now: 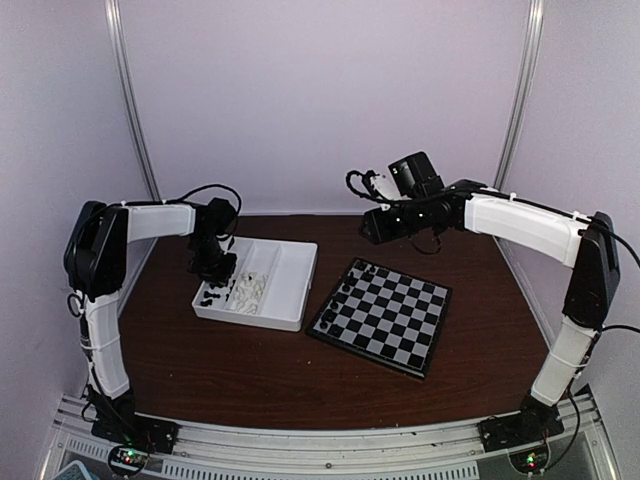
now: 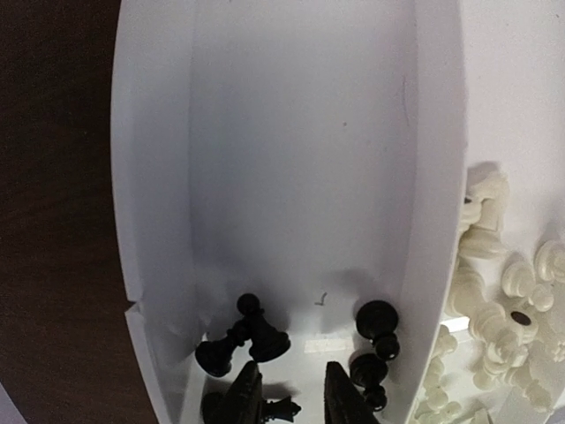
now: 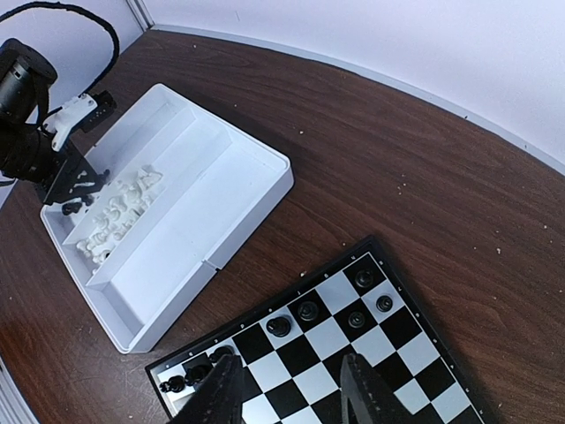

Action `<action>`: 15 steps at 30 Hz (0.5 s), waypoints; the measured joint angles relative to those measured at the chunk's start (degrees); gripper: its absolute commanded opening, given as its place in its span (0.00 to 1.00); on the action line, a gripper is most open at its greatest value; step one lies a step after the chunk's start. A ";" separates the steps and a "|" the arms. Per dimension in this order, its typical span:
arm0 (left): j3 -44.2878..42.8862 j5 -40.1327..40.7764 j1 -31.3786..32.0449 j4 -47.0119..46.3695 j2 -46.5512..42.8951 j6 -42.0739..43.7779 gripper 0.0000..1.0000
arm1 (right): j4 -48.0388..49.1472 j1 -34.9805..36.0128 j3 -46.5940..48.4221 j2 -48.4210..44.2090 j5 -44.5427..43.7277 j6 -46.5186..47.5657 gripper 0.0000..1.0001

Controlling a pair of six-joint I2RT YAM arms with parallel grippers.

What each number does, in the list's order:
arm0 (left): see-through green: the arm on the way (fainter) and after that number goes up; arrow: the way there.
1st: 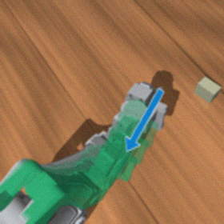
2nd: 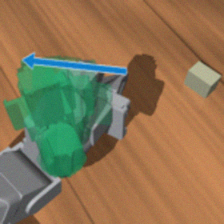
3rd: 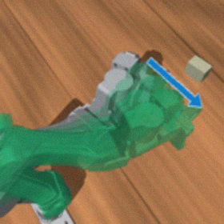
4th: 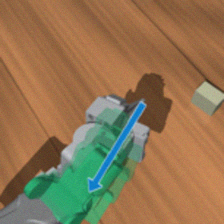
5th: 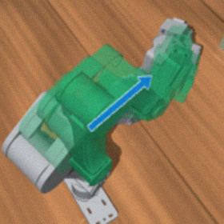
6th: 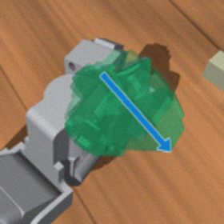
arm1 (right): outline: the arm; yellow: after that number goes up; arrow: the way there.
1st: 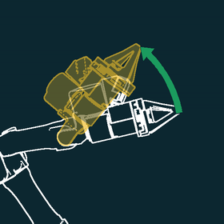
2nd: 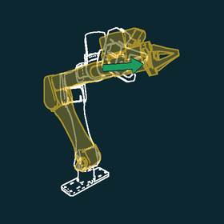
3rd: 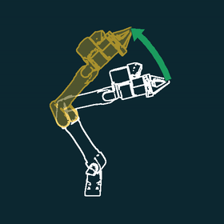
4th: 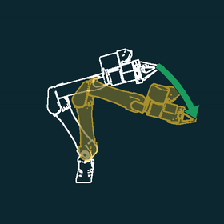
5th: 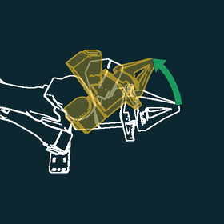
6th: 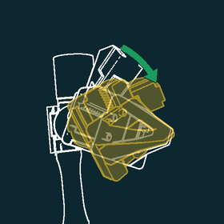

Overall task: Set up the chess pieces on the board
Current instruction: Pick up the chess piece from the storage box.

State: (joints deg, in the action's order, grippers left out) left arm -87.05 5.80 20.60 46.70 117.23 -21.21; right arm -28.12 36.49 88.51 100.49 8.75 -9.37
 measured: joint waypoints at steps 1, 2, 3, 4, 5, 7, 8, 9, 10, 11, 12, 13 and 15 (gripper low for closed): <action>-0.04 0.04 0.00 0.07 0.17 -0.15 0.26 | 0.09 0.00 -0.07 0.00 0.00 0.00 0.40; -0.15 0.17 -0.04 0.13 0.44 -0.28 0.26 | 0.13 0.00 -0.11 0.00 0.00 0.00 0.40; -0.31 0.26 -0.07 0.20 0.66 -0.39 0.26 | 0.22 0.00 -0.20 0.00 0.00 0.00 0.40; -0.59 0.42 -0.13 0.26 0.98 -0.44 0.26 | 0.48 0.00 -0.31 0.00 0.00 0.00 0.40; -0.85 0.59 -0.22 0.26 1.38 -0.52 0.26 | 0.61 0.00 -0.39 0.00 0.00 0.00 0.40; -1.27 0.68 -0.44 0.26 2.10 -0.74 0.26 | 0.68 0.00 -0.57 0.00 0.00 0.00 0.40; -1.53 0.72 -0.57 0.28 2.51 -0.85 0.26 | 0.81 0.00 -0.66 0.00 0.00 0.00 0.40; -1.73 0.79 -0.70 0.24 2.93 -1.03 0.26 | 0.85 0.00 -0.70 0.00 0.00 0.00 0.40; -1.84 0.83 -0.81 0.15 3.30 -1.25 0.26 | 0.87 0.00 -0.72 0.00 0.00 0.00 0.40; -1.92 0.85 -0.94 0.20 3.61 -1.42 0.27 | 0.92 0.00 -0.72 0.00 0.02 0.00 0.40; -2.14 0.81 -1.03 0.33 3.82 -1.62 0.27 | 0.96 0.00 -0.72 0.00 0.00 0.00 0.40; -2.54 0.85 -1.11 0.35 4.00 -1.86 0.28 | 0.98 0.00 -0.72 0.00 0.02 0.00 0.40; -3.45 0.83 -1.33 0.33 4.68 -2.34 0.28 | 0.98 0.00 -0.72 0.00 0.02 0.00 0.40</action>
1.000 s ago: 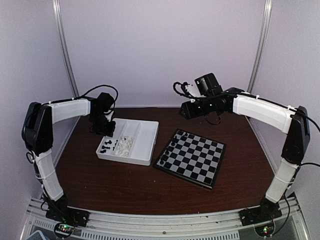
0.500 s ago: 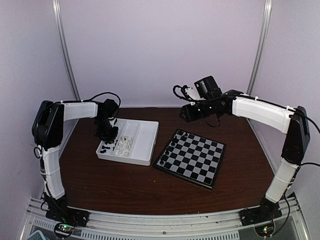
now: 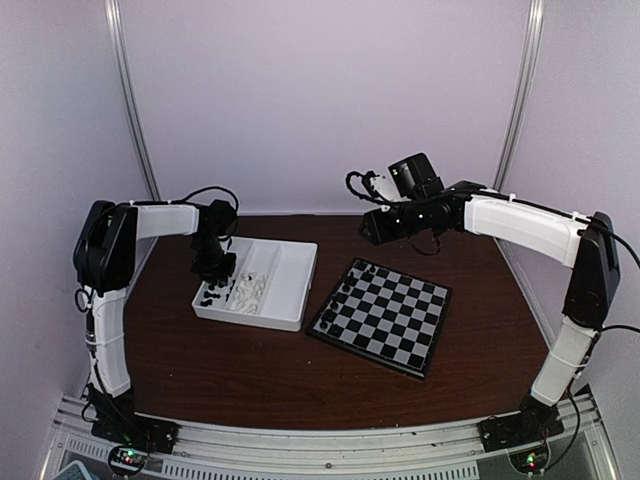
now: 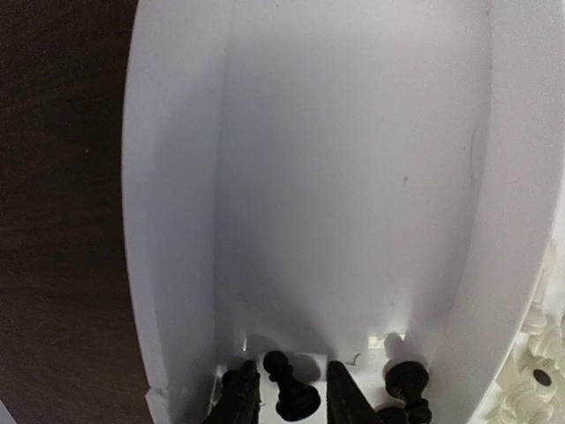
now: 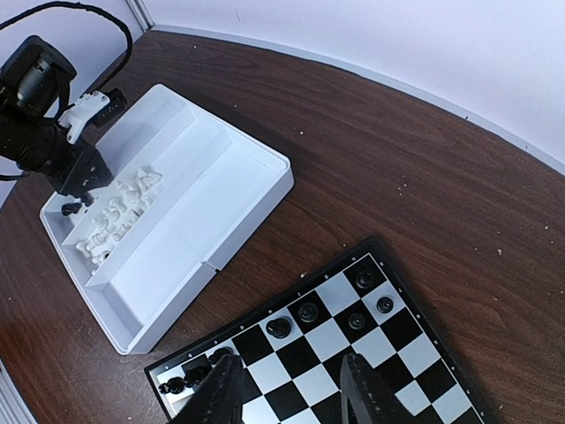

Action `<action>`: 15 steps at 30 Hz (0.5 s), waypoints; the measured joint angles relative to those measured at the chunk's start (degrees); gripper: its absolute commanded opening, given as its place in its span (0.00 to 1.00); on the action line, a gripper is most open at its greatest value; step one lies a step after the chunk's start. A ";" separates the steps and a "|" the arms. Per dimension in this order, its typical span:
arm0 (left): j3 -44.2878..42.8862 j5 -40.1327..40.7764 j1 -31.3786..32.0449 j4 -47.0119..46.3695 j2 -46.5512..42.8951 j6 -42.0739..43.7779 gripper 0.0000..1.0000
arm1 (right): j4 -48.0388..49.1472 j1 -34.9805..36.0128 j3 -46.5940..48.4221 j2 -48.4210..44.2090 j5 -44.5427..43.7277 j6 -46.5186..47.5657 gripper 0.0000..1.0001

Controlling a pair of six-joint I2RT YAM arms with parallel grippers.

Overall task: Set up the chess pieces on the board
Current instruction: Pick up the chess piece from the storage box.

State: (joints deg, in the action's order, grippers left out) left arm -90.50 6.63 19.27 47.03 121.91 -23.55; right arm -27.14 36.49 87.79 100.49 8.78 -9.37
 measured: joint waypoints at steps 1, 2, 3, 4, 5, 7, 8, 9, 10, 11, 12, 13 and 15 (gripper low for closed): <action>-0.44 0.00 -0.11 0.02 0.35 -0.17 0.27 | 0.02 0.00 0.00 0.00 0.02 0.00 0.40; -0.94 0.00 -0.22 0.00 0.68 -0.37 0.25 | 0.04 0.00 0.00 0.00 0.04 0.02 0.40; -1.27 0.00 -0.26 0.00 0.92 -0.44 0.22 | 0.04 0.00 0.00 0.00 0.04 0.02 0.40; -1.66 0.00 -0.33 0.00 1.18 -0.57 0.17 | 0.04 0.00 0.00 0.00 0.13 0.02 0.40; -1.97 0.00 -0.33 0.00 1.38 -0.70 0.14 | 0.02 0.00 0.00 0.00 0.17 0.04 0.40; -2.21 -0.04 -0.33 -0.13 1.57 -0.92 0.11 | 0.04 0.00 0.00 0.00 0.22 0.07 0.40; -2.21 -0.09 -0.33 -0.15 1.57 -0.92 0.11 | 0.04 0.00 0.00 0.00 0.22 0.07 0.40; -2.21 -0.20 -0.33 -0.15 1.57 -0.96 0.11 | 0.02 0.00 0.00 0.00 0.22 0.09 0.40; -2.21 -0.24 -0.33 -0.13 1.57 -0.98 0.11 | 0.04 0.00 0.00 0.00 0.22 0.09 0.40; -2.21 -0.35 -0.33 -0.13 1.57 -1.01 0.13 | 0.04 0.00 0.00 0.00 0.22 0.09 0.40; -2.14 -0.44 -0.33 -0.20 1.53 -1.01 0.17 | 0.04 0.00 0.00 0.00 0.22 0.11 0.40; -1.99 -0.55 -0.33 -0.24 1.38 -0.98 0.23 | 0.02 0.00 0.00 0.00 0.22 0.11 0.40; -0.76 -1.07 -0.33 -0.42 0.46 -0.74 0.30 | 0.04 0.00 0.00 0.00 0.24 0.09 0.40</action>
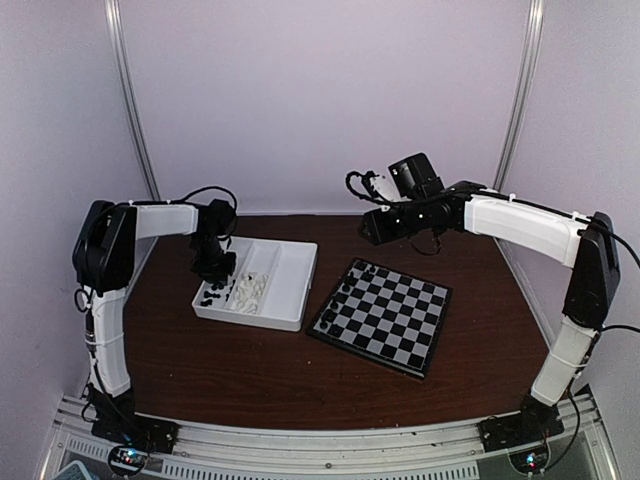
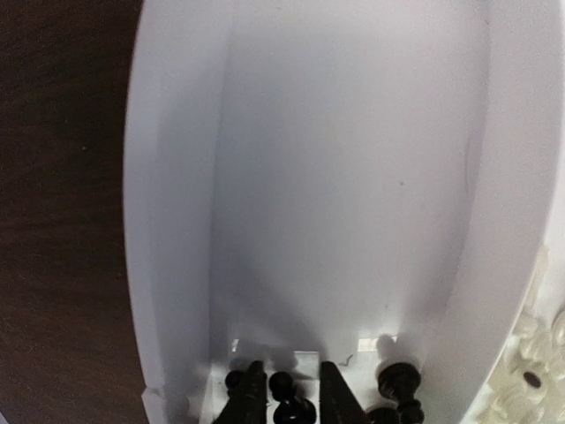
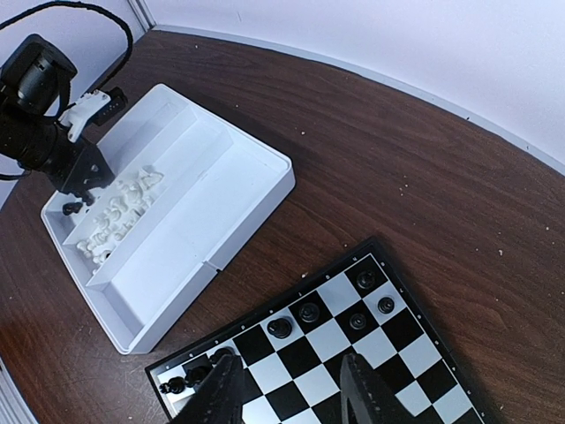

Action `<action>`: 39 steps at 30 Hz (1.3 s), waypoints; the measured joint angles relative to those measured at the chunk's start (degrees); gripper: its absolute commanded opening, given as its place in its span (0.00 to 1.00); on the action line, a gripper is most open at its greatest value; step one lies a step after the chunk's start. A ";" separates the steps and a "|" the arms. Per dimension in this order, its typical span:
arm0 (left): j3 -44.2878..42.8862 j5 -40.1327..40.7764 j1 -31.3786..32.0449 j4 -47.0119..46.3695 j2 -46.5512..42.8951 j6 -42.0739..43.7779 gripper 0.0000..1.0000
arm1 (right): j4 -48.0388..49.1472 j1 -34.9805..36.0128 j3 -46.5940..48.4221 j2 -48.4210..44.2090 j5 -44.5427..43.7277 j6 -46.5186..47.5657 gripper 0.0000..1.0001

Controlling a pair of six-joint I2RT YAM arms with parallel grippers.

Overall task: Set up the chess pieces on the board
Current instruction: Pick up the chess piece from the storage box.

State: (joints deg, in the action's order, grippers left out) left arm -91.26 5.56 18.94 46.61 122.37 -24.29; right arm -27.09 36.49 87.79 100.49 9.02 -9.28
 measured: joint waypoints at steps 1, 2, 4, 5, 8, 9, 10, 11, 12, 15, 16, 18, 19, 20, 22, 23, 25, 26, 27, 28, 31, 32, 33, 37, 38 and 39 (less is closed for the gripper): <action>0.85 -0.22 0.00 0.09 -0.68 -0.13 0.31 | 0.02 0.00 0.00 0.00 0.00 0.00 0.40; 1.53 -0.42 0.00 0.22 -1.25 -0.24 0.31 | 0.07 0.00 0.00 0.00 0.04 -0.02 0.40; 2.45 -0.52 0.00 0.39 -2.29 -0.22 0.30 | 0.24 0.00 0.00 0.00 0.20 -0.07 0.40; 2.82 -0.55 0.00 0.37 -2.75 -0.20 0.29 | 0.39 0.00 0.00 0.00 0.28 -0.11 0.40; 3.39 -0.79 0.00 0.31 -2.91 -0.04 0.27 | 0.98 0.00 0.00 0.00 0.61 -0.17 0.40; 3.72 -0.92 0.00 0.26 -2.91 0.00 0.27 | 1.16 0.00 0.00 0.00 0.70 -0.17 0.40; 3.98 -1.01 0.00 0.35 -2.91 0.04 0.27 | 1.25 0.00 0.00 0.00 0.83 -0.20 0.40; 4.17 -1.27 0.00 0.42 -2.91 0.13 0.27 | 1.29 0.00 0.00 0.00 0.94 -0.20 0.40; 4.26 -1.42 0.00 0.44 -2.91 0.17 0.27 | 1.29 0.00 0.00 0.00 1.03 -0.20 0.40; 4.28 -1.79 0.00 0.39 -2.78 0.31 0.26 | 1.27 0.00 0.00 0.00 1.20 -0.20 0.40; 4.26 -1.84 0.00 0.42 -2.75 0.35 0.27 | 1.27 0.00 0.00 0.00 1.22 -0.22 0.40; 4.26 -1.84 0.00 0.39 -2.69 0.37 0.28 | 1.27 0.00 0.00 0.00 1.22 -0.22 0.40; 4.24 -1.84 0.00 0.39 -2.69 0.37 0.28 | 1.27 0.00 0.00 0.00 1.25 -0.20 0.40; 4.22 -1.81 0.00 0.39 -2.67 0.37 0.28 | 1.27 0.00 0.00 0.00 1.25 -0.20 0.40; 4.04 -1.75 0.00 0.44 -2.54 0.39 0.26 | 1.27 0.00 0.00 0.00 1.25 -0.20 0.40; 3.82 -1.75 0.00 0.48 -2.40 0.39 0.23 | 1.25 0.00 0.00 0.00 1.22 -0.20 0.40; 3.39 -1.70 0.00 0.37 -2.10 0.44 0.18 | 1.25 0.00 0.00 0.00 1.25 -0.20 0.40; 3.28 -1.68 0.00 0.33 -2.01 0.52 0.16 | 1.25 0.00 0.00 0.00 1.22 -0.20 0.40; 3.17 -1.62 0.00 0.31 -1.95 0.61 0.14 | 1.22 0.00 0.00 0.00 1.22 -0.20 0.40; 2.99 -1.51 0.00 0.39 -1.90 0.70 0.13 | 1.22 0.00 0.00 0.00 1.22 -0.17 0.40; 2.69 -1.22 0.00 0.48 -1.73 1.03 0.10 | 1.22 0.00 0.00 0.00 1.25 -0.17 0.40; 2.69 -1.16 0.00 0.48 -1.73 1.16 0.09 | 1.20 0.00 0.00 0.00 1.25 -0.17 0.40; 2.69 -1.09 0.00 0.48 -1.73 1.29 0.09 | 1.22 0.00 0.00 0.00 1.27 -0.17 0.40; 2.71 -0.68 0.02 0.48 -1.81 1.97 0.10 | 1.22 0.00 0.00 0.00 1.31 -0.20 0.40; 2.73 -0.42 0.02 0.52 -1.90 2.14 0.10 | 1.22 0.00 0.00 0.00 1.36 -0.20 0.40; 2.86 -0.20 0.13 0.55 -2.16 2.36 0.10 | 1.22 0.00 0.00 0.00 1.51 -0.22 0.41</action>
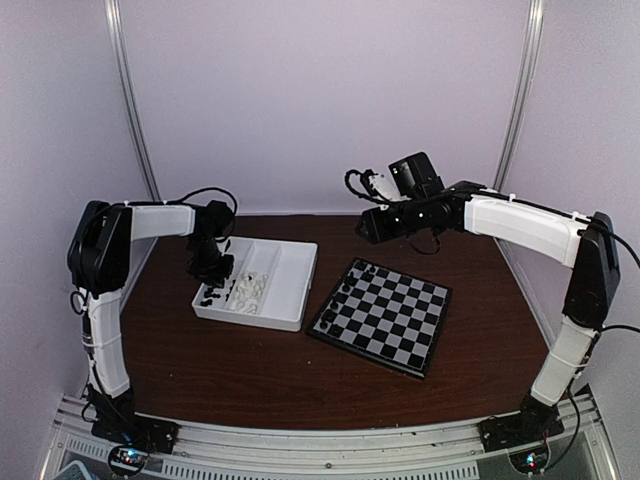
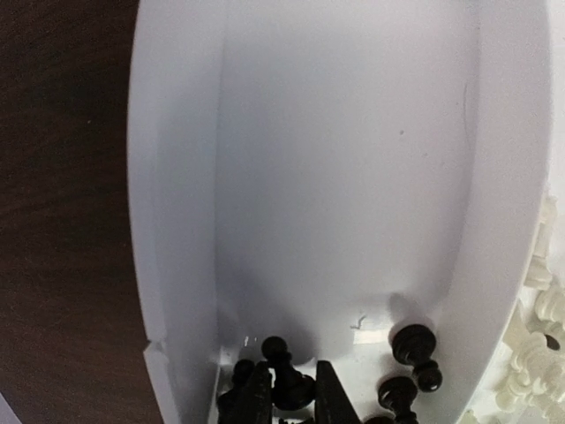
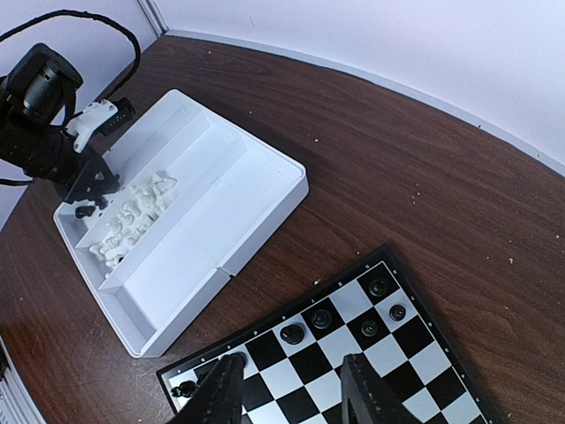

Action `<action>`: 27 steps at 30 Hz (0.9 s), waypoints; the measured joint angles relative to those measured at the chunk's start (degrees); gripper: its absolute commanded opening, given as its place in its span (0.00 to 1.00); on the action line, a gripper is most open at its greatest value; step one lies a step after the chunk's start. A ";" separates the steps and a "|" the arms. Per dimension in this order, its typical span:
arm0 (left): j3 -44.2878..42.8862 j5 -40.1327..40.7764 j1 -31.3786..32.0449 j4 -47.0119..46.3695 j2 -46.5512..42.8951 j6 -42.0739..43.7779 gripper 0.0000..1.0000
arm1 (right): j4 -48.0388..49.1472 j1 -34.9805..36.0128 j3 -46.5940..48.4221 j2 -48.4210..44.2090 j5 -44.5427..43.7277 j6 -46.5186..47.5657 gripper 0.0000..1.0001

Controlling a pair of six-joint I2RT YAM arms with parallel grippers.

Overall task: Set up the chess pieces on the board
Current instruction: Pick up the chess piece from the storage box.

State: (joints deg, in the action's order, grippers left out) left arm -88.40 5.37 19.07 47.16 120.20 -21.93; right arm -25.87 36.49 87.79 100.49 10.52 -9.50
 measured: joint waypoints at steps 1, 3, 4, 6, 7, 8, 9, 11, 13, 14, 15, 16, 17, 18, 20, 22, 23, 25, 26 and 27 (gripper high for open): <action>0.24 0.20 0.13 0.04 -0.44 0.22 0.10 | 0.00 0.00 0.02 0.00 0.22 -0.04 0.41; 0.90 0.44 0.35 0.13 -2.12 0.63 0.10 | -0.02 0.00 0.02 0.00 1.09 -0.24 0.41; 1.42 0.44 0.55 0.04 -3.45 0.92 0.11 | -0.13 0.00 0.13 0.00 1.86 -0.44 0.41; 2.75 0.37 1.38 -0.33 -7.26 1.70 0.12 | -0.72 0.00 0.85 0.13 3.98 -1.22 0.40; 3.41 0.15 2.03 -0.63 -9.60 2.16 0.12 | -0.90 0.00 1.44 0.24 5.27 -1.57 0.40; 4.09 -0.11 2.75 -1.25 -11.87 2.64 0.12 | -0.94 0.07 1.97 0.26 6.54 -2.08 0.40; 4.98 -0.50 3.56 -2.38 -14.10 3.13 0.12 | -0.85 0.24 2.29 0.26 7.85 -2.60 0.40; 7.65 -2.01 5.77 -5.29 -19.34 4.42 0.12 | -0.68 0.63 2.73 0.26 10.56 -3.91 0.40; 9.60 -3.93 7.96 -8.13 -22.80 5.73 0.12 | -0.44 1.22 2.80 0.37 13.51 -5.22 0.39; 10.49 -4.94 8.92 -9.70 -23.98 6.38 0.12 | -0.31 1.66 2.84 0.48 15.19 -6.03 0.39; 11.80 -6.54 10.21 -12.02 -25.20 7.26 0.12 | -0.04 2.10 2.84 0.70 16.81 -6.91 0.39; 12.76 -7.89 11.15 -13.79 -25.88 7.89 0.13 | 0.31 2.56 2.84 0.98 18.91 -7.96 0.38; 14.19 -10.03 12.31 -16.55 -26.47 8.63 0.13 | 0.87 2.91 2.84 1.31 21.05 -9.22 0.38; 14.93 -11.32 12.98 -18.01 -26.62 9.03 0.13 | 1.36 3.10 2.82 1.55 22.49 -10.32 0.37; 17.31 -15.06 14.49 -22.32 -26.88 9.99 0.14 | 3.10 3.69 2.67 2.08 26.23 -13.18 0.36; 19.21 -18.05 15.37 -25.81 -27.08 10.80 0.14 | 4.76 3.91 2.23 2.19 29.07 -15.63 0.34; 20.13 -19.74 15.85 -27.67 -27.23 11.30 0.14 | 5.29 3.91 2.10 2.19 30.21 -16.74 0.32; 21.27 -22.80 16.63 -30.67 -27.67 12.44 0.14 | 6.45 3.89 1.90 2.29 32.04 -19.19 0.31; 21.57 -24.06 16.90 -31.67 -27.87 12.96 0.14 | 6.86 3.89 1.90 2.43 32.81 -19.89 0.31; 21.73 -25.35 17.18 -32.61 -28.09 13.55 0.14 | 7.10 3.89 1.90 2.58 33.42 -20.55 0.31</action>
State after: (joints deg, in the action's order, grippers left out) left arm -66.67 -19.99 36.25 14.55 92.12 -8.38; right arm -18.76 40.38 89.69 103.07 43.94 -30.04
